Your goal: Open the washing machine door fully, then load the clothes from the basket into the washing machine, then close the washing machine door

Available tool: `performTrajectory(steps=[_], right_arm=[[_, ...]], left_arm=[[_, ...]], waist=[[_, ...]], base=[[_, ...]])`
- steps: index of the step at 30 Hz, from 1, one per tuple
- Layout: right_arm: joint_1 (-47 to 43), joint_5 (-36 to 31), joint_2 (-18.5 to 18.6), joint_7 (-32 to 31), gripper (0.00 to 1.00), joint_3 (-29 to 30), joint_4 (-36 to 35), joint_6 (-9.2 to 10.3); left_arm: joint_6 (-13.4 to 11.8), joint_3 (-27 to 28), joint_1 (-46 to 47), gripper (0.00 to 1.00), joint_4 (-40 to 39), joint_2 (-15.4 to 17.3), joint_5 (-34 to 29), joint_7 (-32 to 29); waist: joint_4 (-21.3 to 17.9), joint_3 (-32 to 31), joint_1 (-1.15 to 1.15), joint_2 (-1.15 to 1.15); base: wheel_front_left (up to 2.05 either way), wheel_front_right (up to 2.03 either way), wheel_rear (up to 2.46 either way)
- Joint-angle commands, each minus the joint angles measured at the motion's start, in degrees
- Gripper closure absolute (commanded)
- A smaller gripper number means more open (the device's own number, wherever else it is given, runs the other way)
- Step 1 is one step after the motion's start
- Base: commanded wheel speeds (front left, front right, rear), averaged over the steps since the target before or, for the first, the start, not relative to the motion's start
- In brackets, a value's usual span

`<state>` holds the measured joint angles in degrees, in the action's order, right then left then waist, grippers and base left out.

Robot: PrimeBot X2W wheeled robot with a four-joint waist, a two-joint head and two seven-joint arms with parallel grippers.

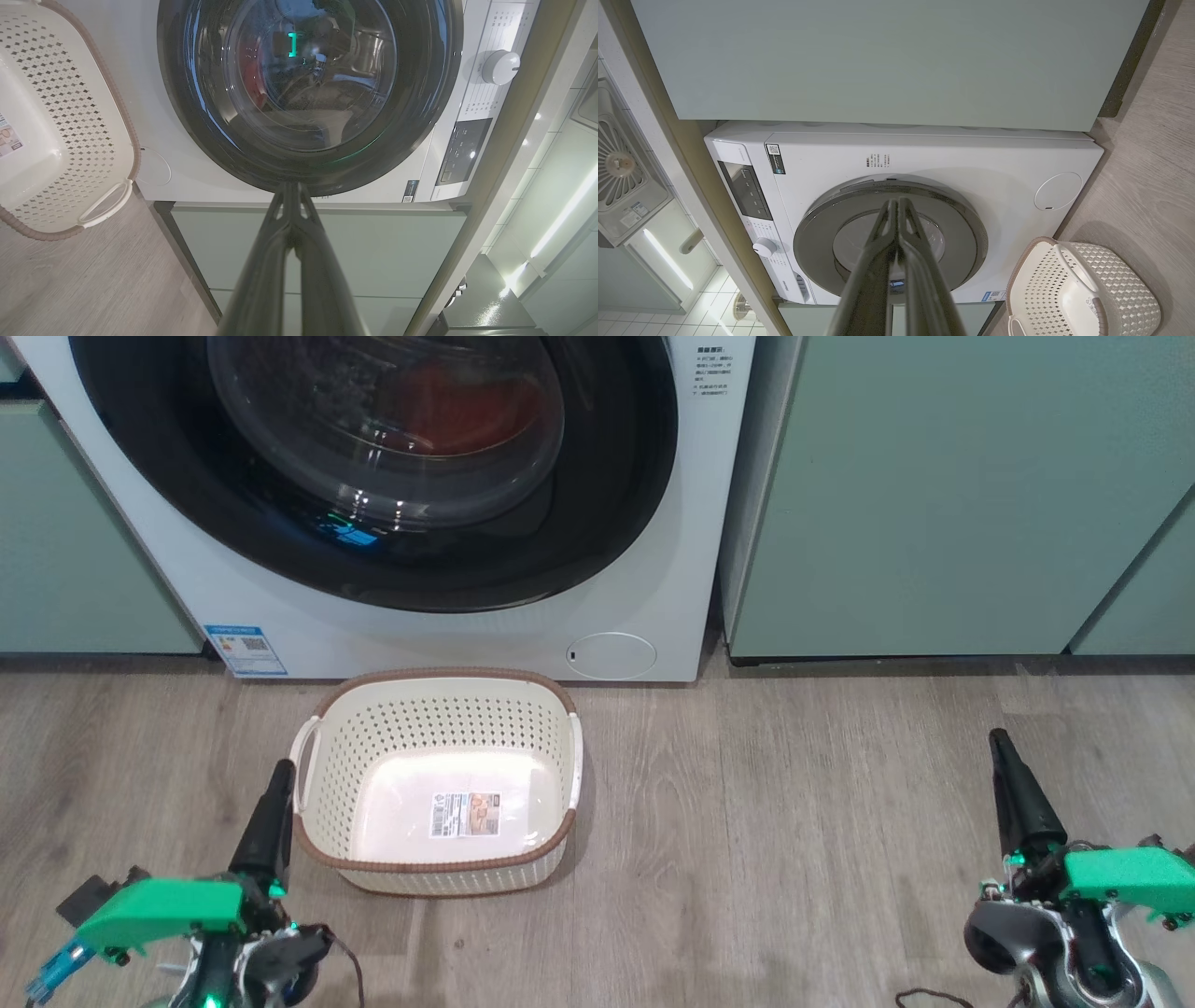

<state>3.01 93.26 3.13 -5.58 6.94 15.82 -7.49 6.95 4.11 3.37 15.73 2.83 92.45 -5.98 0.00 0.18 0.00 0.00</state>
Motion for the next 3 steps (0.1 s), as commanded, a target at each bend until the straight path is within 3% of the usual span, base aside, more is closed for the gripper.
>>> performTrajectory(steps=[1,3], right_arm=[[3.1,-0.6,0.2,-0.4,1.00,-1.0,-1.8,0.00],[3.1,-0.6,0.2,-0.4,1.00,-1.0,-1.8,0.00]], left_arm=[[0.5,2.1,2.8,1.00,-1.7,0.3,0.0,-0.3],[0.5,2.1,2.8,1.00,-1.7,0.3,-0.1,-0.3]], waist=[[0.0,0.0,0.00,0.00],[0.0,0.0,0.00,0.00]], base=[[0.00,0.00,0.00],[0.00,0.00,0.00]])
